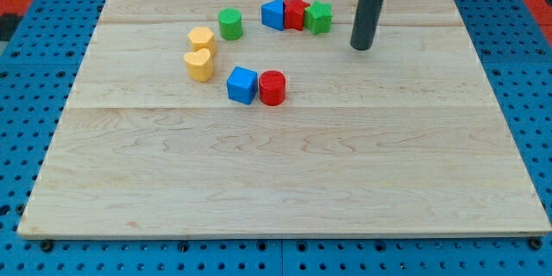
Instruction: Move the red star towards the red circle
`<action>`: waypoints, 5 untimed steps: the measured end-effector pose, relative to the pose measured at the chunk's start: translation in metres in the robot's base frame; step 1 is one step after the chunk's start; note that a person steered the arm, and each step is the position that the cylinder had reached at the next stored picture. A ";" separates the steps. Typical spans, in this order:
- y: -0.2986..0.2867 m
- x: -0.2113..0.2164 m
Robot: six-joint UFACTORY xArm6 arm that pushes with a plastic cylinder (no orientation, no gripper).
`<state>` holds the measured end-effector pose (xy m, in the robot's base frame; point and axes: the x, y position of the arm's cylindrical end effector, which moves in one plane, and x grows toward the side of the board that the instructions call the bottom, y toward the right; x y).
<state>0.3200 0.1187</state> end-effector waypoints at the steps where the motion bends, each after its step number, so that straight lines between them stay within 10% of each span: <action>1: 0.046 -0.023; 2: 0.009 -0.087; 5: -0.115 -0.085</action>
<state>0.2350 0.0033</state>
